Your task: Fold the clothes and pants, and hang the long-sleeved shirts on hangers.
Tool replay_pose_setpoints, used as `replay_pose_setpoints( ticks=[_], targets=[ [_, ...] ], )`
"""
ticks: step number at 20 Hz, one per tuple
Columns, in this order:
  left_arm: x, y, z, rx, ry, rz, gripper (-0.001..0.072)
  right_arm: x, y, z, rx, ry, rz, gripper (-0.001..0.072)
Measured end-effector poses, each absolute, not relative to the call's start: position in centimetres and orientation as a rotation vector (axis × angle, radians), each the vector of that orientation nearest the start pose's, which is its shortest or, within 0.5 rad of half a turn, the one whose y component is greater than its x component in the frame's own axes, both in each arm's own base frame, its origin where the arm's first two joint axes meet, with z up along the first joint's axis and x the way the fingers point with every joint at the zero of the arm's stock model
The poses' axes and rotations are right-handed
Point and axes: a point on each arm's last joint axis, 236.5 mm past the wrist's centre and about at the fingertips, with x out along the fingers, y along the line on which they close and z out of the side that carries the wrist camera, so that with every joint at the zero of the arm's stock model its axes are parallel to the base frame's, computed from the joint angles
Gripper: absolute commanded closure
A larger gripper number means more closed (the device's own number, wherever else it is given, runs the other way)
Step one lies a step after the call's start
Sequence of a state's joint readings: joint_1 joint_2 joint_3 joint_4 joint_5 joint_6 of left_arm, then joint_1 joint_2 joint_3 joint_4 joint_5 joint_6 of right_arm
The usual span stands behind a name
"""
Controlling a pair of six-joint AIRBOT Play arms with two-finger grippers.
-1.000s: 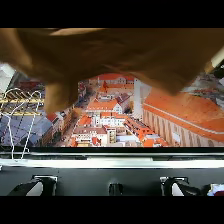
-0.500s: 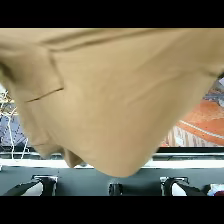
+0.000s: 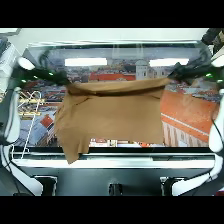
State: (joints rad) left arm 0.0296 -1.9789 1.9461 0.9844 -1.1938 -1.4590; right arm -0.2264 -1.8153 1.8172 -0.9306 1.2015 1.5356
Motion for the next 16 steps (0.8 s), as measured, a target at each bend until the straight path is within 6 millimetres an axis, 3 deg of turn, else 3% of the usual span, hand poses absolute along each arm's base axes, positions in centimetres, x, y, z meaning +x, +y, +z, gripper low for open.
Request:
replay_pose_setpoints(
  ticks=[1, 2, 3, 4, 5, 7, 9, 13, 16],
  targets=[
    [57.1, -10.9, -2.1, -0.452, 1.162, -0.380, 0.0646, 55.9, 1.3, 2.1, 0.660, 1.085, 0.203, 0.0677],
    [57.4, -11.3, -3.2, -0.460, 1.168, -0.380, 0.0483, 56.8, 1.8, 0.3, 0.664, 1.084, 0.197, 0.0594],
    [57.7, -11.6, -3.9, -0.468, 1.165, -0.381, 0.0185, 57.5, 2.1, -1.1, 0.666, 1.081, 0.189, 0.0473],
    [57.8, -11.8, -4.4, -0.475, 1.166, -0.382, 0.0026, 58.1, 2.4, -2.0, 0.664, 1.073, 0.183, 0.0350],
    [57.9, -11.9, -4.8, -0.481, 1.170, -0.384, 0.0029, 58.6, 2.5, -2.4, 0.669, 1.061, 0.176, 0.0261],
    [58.1, -11.3, -4.0, -0.491, 1.164, -0.390, 0.0029, 58.7, 2.1, -2.3, 0.677, 1.052, 0.161, 0.0259],
    [57.6, -10.0, -2.2, -0.492, 1.168, -0.402, 0.0029, 57.8, 0.2, -0.9, 0.641, 1.056, 0.148, 0.0372],
    [55.1, -5.3, 3.3, -0.485, 1.171, -0.400, 0.0029, 52.2, -5.1, 2.1, 0.470, 1.155, 0.136, 0.0368],
    [51.8, -1.5, 6.4, -0.527, 1.173, -0.358, 0.0054, 46.3, -7.5, 3.0, 0.507, 1.246, 0.152, 0.0326]
  ],
)
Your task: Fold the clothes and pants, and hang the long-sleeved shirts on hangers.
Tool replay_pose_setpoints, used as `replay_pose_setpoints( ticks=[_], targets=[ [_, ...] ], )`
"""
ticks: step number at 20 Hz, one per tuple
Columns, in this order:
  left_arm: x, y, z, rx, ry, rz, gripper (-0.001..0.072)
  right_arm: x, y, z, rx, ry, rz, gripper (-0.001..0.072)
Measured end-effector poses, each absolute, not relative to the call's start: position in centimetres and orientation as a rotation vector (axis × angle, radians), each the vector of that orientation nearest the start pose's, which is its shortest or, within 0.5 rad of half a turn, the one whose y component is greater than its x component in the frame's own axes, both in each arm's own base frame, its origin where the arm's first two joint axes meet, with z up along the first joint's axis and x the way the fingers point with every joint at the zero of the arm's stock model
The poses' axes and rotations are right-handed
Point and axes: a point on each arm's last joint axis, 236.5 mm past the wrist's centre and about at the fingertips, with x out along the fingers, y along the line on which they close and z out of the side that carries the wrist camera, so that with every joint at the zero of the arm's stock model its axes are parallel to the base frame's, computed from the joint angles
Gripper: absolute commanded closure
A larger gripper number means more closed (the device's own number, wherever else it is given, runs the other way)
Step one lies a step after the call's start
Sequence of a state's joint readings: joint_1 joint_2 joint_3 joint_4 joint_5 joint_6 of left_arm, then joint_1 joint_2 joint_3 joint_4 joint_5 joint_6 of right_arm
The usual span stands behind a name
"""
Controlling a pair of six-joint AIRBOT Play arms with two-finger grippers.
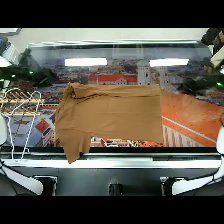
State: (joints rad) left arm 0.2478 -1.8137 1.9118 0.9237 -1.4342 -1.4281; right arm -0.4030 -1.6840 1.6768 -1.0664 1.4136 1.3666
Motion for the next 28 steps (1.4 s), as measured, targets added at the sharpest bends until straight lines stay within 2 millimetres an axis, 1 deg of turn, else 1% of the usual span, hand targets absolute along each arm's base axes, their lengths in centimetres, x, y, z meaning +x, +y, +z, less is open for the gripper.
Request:
replay_pose_setpoints(
  ticks=[2, 4, 6, 9, 12, 15, 17, 19, 23, 26, 27, 28],
  targets=[
    [49.1, 0.2, 7.7, -0.585, 1.167, -0.336, 0.0054, 41.8, -7.5, 2.6, 0.580, 1.301, 0.171, 0.0321],
    [46.0, 1.3, 7.8, -0.640, 1.173, -0.313, 0.0054, 37.5, -7.1, 1.4, 0.646, 1.344, 0.168, 0.0258],
    [43.4, 2.0, 7.3, -0.684, 1.172, -0.282, 0.0054, 33.6, -5.8, -0.4, 0.703, 1.390, 0.175, 0.0253],
    [40.4, 2.1, 6.2, -0.734, 1.183, -0.254, 0.0054, 29.3, -3.7, -3.7, 0.770, 1.460, 0.182, 0.0254],
    [38.9, 1.7, 5.3, -0.755, 1.198, -0.248, 0.0054, 26.4, -2.0, -6.5, 0.805, 1.506, 0.193, 0.0254],
    [38.4, 1.7, 4.9, -0.758, 1.197, -0.244, 0.0054, 24.8, -1.1, -8.3, 0.815, 1.523, 0.198, 0.0254],
    [38.4, 1.7, 4.8, -0.754, 1.189, -0.244, 0.0054, 24.4, -0.6, -9.0, 0.824, 1.515, 0.202, 0.0254],
    [38.4, 1.8, 4.7, -0.747, 1.185, -0.245, 0.0054, 24.4, -0.2, -9.6, 0.836, 1.497, 0.202, 0.0254],
    [38.4, 1.8, 4.6, -0.742, 1.182, -0.246, 0.0054, 24.7, 0.8, -10.1, 0.890, 1.451, 0.207, 0.0254],
    [38.5, 1.9, 4.6, -0.740, 1.179, -0.245, 0.0054, 24.6, 1.3, -10.7, 0.918, 1.435, 0.199, 0.0257],
    [38.6, 1.9, 4.6, -0.738, 1.174, -0.243, 0.0054, 24.5, 1.6, -10.9, 0.931, 1.431, 0.199, 0.0301],
    [38.7, 2.0, 4.6, -0.738, 1.171, -0.240, 0.0054, 24.3, 1.7, -11.1, 0.936, 1.432, 0.196, 0.0424]
  ],
)
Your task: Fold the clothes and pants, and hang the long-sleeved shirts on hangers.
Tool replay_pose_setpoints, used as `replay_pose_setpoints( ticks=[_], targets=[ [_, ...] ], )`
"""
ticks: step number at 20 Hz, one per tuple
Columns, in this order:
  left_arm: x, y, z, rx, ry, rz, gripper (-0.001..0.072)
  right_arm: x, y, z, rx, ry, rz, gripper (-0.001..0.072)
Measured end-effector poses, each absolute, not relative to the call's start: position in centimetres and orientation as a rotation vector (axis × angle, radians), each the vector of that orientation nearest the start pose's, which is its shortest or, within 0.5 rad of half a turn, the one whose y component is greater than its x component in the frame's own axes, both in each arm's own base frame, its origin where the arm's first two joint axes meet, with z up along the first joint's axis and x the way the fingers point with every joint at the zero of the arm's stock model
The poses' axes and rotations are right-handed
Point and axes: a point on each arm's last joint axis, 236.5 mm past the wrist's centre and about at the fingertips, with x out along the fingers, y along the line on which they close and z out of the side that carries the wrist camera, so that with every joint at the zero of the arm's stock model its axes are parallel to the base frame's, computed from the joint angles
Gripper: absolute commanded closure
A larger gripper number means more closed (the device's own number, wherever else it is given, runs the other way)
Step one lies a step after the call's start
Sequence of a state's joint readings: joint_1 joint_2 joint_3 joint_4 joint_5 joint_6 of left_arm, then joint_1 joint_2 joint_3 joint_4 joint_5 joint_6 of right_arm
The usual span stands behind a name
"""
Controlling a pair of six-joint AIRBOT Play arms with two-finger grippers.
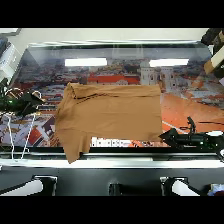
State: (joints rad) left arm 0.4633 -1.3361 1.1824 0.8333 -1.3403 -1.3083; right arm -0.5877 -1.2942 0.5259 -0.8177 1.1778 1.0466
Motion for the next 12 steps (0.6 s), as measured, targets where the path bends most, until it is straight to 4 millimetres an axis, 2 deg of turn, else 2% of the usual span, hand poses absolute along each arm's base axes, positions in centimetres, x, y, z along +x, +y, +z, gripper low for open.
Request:
replay_pose_setpoints(
  ticks=[2, 3, 6, 12],
  targets=[
    [38.8, 2.1, 4.5, -0.737, 1.167, -0.237, 0.0054, 23.9, 1.8, -11.6, 0.931, 1.437, 0.186, 0.0617],
    [38.7, 2.1, 4.4, -0.736, 1.168, -0.237, 0.0054, 23.8, 1.8, -11.8, 0.925, 1.440, 0.185, 0.0680],
    [38.0, 1.8, 3.3, -0.740, 1.191, -0.242, 0.0054, 23.9, 2.3, -11.6, 0.938, 1.424, 0.211, 0.0681],
    [34.5, 0.7, -2.6, -0.774, 1.297, -0.222, 0.0058, 25.3, 3.8, -9.6, 1.019, 1.354, 0.287, 0.0681]
  ],
)
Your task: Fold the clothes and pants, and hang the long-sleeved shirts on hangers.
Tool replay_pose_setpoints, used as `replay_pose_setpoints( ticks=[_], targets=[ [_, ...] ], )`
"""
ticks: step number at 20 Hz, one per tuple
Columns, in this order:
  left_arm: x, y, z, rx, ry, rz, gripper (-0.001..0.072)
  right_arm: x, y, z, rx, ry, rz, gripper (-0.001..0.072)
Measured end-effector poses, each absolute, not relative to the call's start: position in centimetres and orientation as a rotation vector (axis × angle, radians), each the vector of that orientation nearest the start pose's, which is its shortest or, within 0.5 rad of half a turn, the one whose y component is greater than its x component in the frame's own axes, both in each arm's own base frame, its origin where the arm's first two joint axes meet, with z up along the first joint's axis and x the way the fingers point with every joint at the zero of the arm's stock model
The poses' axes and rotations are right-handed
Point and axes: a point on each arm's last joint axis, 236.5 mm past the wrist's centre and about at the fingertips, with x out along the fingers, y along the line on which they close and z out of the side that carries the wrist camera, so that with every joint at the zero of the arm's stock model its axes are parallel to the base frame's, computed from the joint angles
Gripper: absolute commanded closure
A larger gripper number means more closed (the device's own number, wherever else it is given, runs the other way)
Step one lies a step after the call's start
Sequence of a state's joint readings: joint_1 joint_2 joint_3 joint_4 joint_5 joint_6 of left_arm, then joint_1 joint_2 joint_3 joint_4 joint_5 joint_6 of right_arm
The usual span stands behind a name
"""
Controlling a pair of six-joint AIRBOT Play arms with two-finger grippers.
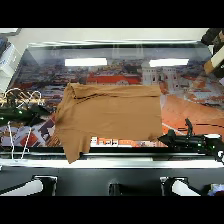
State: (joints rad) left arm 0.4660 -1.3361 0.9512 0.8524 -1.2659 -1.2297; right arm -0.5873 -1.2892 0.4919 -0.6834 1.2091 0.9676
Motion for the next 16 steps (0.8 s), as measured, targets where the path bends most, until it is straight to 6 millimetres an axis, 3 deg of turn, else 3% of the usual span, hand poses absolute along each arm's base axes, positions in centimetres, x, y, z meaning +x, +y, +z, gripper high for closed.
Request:
replay_pose_setpoints(
  ticks=[5, 12, 13, 14, 15, 16],
  targets=[
    [32.3, 0.8, -6.6, -0.771, 1.354, -0.163, 0.0058, 25.8, 4.2, -8.1, 1.026, 1.311, 0.323, 0.0681],
    [31.7, 0.4, -9.0, -0.825, 1.398, -0.143, 0.0058, 25.8, 4.6, -7.0, 1.028, 1.297, 0.343, 0.0681],
    [31.7, 0.1, -9.1, -0.836, 1.401, -0.149, 0.0082, 25.8, 4.7, -6.9, 1.030, 1.299, 0.348, 0.0681],
    [31.7, -0.3, -9.2, -0.836, 1.407, -0.156, 0.0228, 25.8, 4.7, -6.8, 1.030, 1.299, 0.351, 0.0681],
    [31.6, -0.5, -9.4, -0.831, 1.415, -0.162, 0.0328, 25.8, 4.7, -6.8, 1.032, 1.300, 0.352, 0.0681],
    [31.4, -0.9, -9.6, -0.818, 1.429, -0.169, 0.0349, 25.8, 4.7, -6.7, 1.034, 1.297, 0.355, 0.0681]
  ],
)
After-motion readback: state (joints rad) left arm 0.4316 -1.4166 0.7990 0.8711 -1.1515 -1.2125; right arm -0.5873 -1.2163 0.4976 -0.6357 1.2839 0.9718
